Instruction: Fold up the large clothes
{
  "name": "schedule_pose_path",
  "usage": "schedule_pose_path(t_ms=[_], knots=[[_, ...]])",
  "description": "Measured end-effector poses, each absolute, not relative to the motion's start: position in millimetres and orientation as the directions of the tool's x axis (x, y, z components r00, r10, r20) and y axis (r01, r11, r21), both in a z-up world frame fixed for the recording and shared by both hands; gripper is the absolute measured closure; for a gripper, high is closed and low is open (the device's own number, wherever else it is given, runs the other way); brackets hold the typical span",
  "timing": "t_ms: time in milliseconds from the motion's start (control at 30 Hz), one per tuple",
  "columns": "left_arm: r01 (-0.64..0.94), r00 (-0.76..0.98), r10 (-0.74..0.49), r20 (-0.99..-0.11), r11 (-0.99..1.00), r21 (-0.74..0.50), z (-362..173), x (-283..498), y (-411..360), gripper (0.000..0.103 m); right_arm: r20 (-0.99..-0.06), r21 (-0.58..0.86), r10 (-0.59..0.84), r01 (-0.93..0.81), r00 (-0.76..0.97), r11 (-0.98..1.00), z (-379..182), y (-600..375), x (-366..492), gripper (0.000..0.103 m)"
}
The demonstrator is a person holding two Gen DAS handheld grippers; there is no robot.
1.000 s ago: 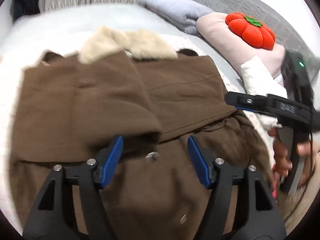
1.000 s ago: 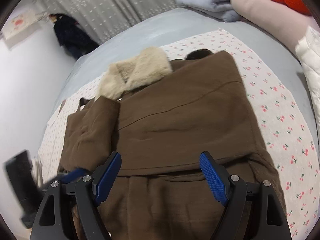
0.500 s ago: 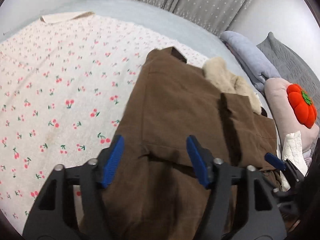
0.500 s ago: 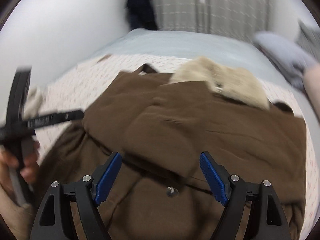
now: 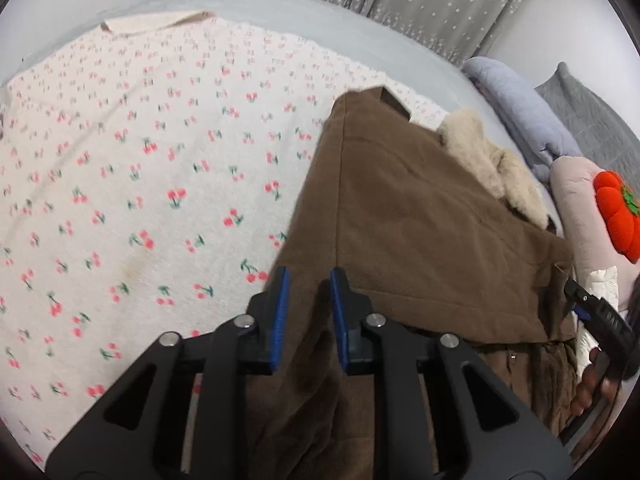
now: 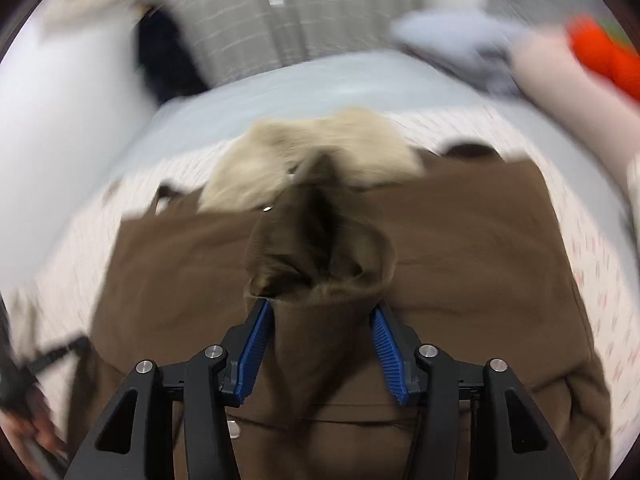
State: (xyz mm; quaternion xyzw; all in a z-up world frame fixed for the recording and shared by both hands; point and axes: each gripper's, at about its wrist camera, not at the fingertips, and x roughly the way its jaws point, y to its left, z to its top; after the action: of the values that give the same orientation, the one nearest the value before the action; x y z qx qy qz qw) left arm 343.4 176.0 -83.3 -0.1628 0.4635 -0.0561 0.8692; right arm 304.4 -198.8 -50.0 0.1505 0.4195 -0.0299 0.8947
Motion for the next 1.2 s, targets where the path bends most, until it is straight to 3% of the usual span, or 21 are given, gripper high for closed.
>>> schedule_pose_path(t_ms=[67, 133, 200, 333, 367, 400, 433, 467, 533, 667, 733, 867, 900, 1000, 1033, 1067, 1100, 1133, 1167, 1200], knots=[[-0.001, 0.566, -0.284, -0.774, 0.938, -0.345, -76.2, 339.7, 177.6, 0.070, -0.735, 0.384, 0.161, 0.208, 0.659, 0.900, -50.7, -228.3, 300.4, 0.043], [0.049, 0.570, -0.292, -0.768, 0.945, -0.323, -72.0, 336.5, 173.2, 0.053, -0.685, 0.531, 0.263, 0.218, 0.679, 0.819, -54.2, -256.2, 297.2, 0.039], [0.132, 0.545, -0.289, -0.787, 0.957, -0.259, -73.5, 334.4, 160.7, 0.049, -0.649, 0.622, 0.342, 0.215, 0.680, 0.753, -62.1, -271.5, 299.2, 0.036], [0.177, 0.493, -0.173, -0.852, 0.980, -0.096, -96.2, 337.7, 139.0, 0.051, -0.691, 0.628, 0.383, 0.248, 0.613, 0.738, -83.7, -269.6, 307.6, 0.034], [0.152, 0.490, -0.133, -0.862, 0.986, -0.066, -102.9, 340.3, 137.8, 0.057, -0.712, 0.609, 0.369, 0.263, 0.598, 0.748, -86.4, -264.6, 307.0, 0.034], [0.119, 0.488, -0.105, -0.866, 0.992, -0.053, -108.9, 343.2, 138.5, 0.074, -0.732, 0.584, 0.348, 0.277, 0.585, 0.763, -91.1, -258.8, 306.2, 0.034], [0.094, 0.487, -0.110, -0.866, 0.993, -0.073, -110.9, 344.4, 141.0, 0.083, -0.738, 0.568, 0.333, 0.274, 0.587, 0.776, -91.8, -256.2, 306.5, 0.037], [0.050, 0.509, -0.116, -0.853, 0.993, -0.105, -108.4, 344.4, 146.5, 0.090, -0.743, 0.548, 0.312, 0.270, 0.592, 0.792, -90.0, -253.8, 306.5, 0.057], [0.006, 0.534, -0.134, -0.835, 0.988, -0.155, -101.9, 341.9, 155.3, 0.092, -0.771, 0.455, 0.232, 0.256, 0.594, 0.853, -82.0, -244.1, 306.0, 0.090], [-0.069, 0.531, -0.152, -0.834, 0.973, -0.221, -104.5, 342.0, 170.2, 0.092, -0.678, 0.455, 0.227, 0.157, 0.699, 0.877, -56.7, -234.3, 298.4, 0.094], [-0.087, 0.496, -0.144, -0.856, 0.973, -0.214, -117.5, 343.3, 170.2, 0.091, -0.689, 0.394, 0.182, 0.152, 0.701, 0.906, -51.8, -227.2, 299.2, 0.093], [-0.059, 0.488, -0.072, -0.870, 0.992, -0.115, -117.9, 343.9, 159.5, 0.079, -0.837, 0.127, 0.000, 0.195, 0.547, 0.973, -88.9, -210.1, 304.5, 0.083], [-0.057, 0.489, -0.052, -0.871, 0.994, -0.091, -117.6, 342.3, 159.1, 0.072, -0.830, 0.083, -0.029, 0.175, 0.557, 0.981, -88.0, -205.2, 300.7, 0.082], [-0.039, 0.476, -0.060, -0.877, 0.995, -0.089, -110.8, 335.7, 161.5, 0.066, -0.840, 0.012, -0.064, 0.136, 0.538, 0.991, -66.6, -197.7, 290.2, 0.075], [-0.035, 0.474, -0.064, -0.878, 0.995, -0.092, -105.5, 331.2, 162.8, 0.060, -0.837, 0.017, -0.054, 0.125, 0.545, 0.992, -57.4, -198.8, 284.0, 0.070], [-0.033, 0.480, -0.067, -0.875, 0.995, -0.094, -97.7, 324.0, 165.8, 0.055, -0.831, 0.030, -0.039, 0.113, 0.556, 0.993, -48.2, -199.8, 275.9, 0.059], [-0.031, 0.487, -0.069, -0.871, 0.995, -0.097, -92.5, 317.8, 167.7, 0.043, -0.822, 0.047, -0.022, 0.106, 0.569, 0.993, -37.8, -202.2, 267.5, 0.051], [-0.026, 0.496, -0.073, -0.865, 0.995, -0.099, -87.3, 312.1, 169.0, 0.034, -0.813, 0.063, -0.005, 0.096, 0.582, 0.993, -26.0, -205.4, 256.2, 0.035], [-0.010, 0.511, -0.077, -0.856, 0.995, -0.095, -78.3, 301.3, 170.8, 0.031, -0.805, 0.070, 0.005, 0.087, 0.594, 0.994, -16.8, -206.5, 249.2, 0.027], [0.002, 0.520, -0.077, -0.851, 0.996, -0.089, -73.3, 295.0, 171.1, 0.028, -0.791, 0.072, 0.013, 0.072, 0.612, 0.995, -6.0, -210.0, 235.6, 0.026]])
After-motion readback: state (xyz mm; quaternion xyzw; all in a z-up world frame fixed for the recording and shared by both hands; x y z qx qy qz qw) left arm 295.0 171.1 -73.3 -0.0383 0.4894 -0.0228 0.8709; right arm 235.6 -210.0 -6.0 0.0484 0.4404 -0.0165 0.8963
